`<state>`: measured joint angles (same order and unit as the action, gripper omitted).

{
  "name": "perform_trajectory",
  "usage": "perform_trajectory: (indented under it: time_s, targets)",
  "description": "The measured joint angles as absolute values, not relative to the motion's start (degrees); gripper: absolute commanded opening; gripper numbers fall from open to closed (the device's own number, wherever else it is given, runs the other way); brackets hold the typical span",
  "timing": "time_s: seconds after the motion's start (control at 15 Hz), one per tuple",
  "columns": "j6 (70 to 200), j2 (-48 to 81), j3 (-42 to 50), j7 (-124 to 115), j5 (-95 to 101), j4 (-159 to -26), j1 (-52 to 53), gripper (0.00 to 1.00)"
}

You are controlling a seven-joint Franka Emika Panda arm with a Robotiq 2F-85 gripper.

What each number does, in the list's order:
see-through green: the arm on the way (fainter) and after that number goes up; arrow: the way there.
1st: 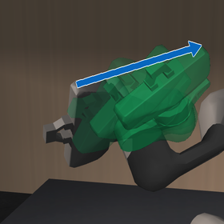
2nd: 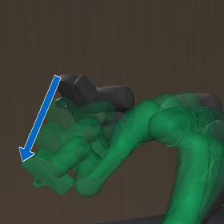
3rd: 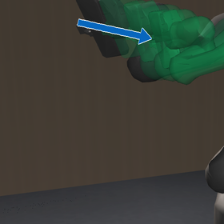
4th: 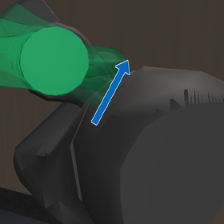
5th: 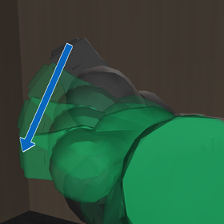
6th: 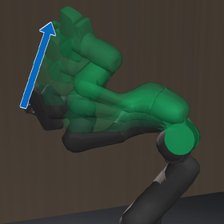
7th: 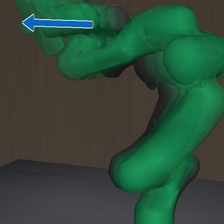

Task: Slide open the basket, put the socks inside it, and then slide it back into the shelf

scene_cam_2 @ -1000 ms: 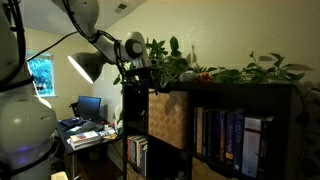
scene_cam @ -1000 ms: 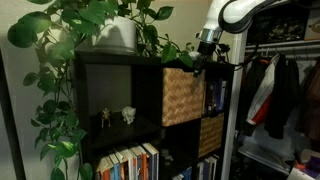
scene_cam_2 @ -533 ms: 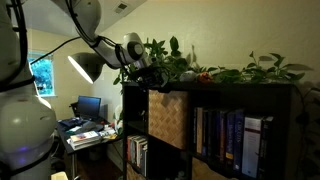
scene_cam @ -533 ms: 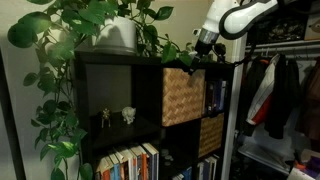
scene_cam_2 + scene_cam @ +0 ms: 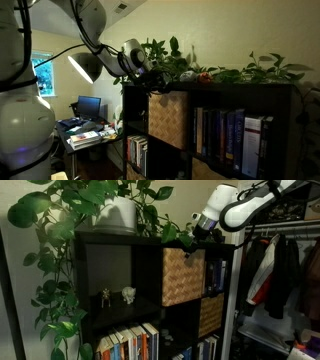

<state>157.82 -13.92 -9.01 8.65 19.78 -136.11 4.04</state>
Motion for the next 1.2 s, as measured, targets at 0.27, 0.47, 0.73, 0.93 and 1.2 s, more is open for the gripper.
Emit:
perform_trajectory:
  time_s: [0.27, 0.47, 0.73, 0.93, 1.2]
  targets:
    - [162.4, -11.6, -9.0, 8.7, 22.2, -136.6, 3.1, 1.00]
    - [163.4, -10.3, -9.0, 8.7, 22.9, -136.5, 2.7, 1.00]
    - [159.6, -10.2, -8.9, 10.1, 21.0, -135.1, 3.2, 1.00]
    - [152.2, -10.3, -8.6, 15.3, 13.9, -132.5, 4.5, 1.00]
    - [142.7, -10.8, -8.3, 19.9, 7.7, -129.6, 5.5, 1.00]
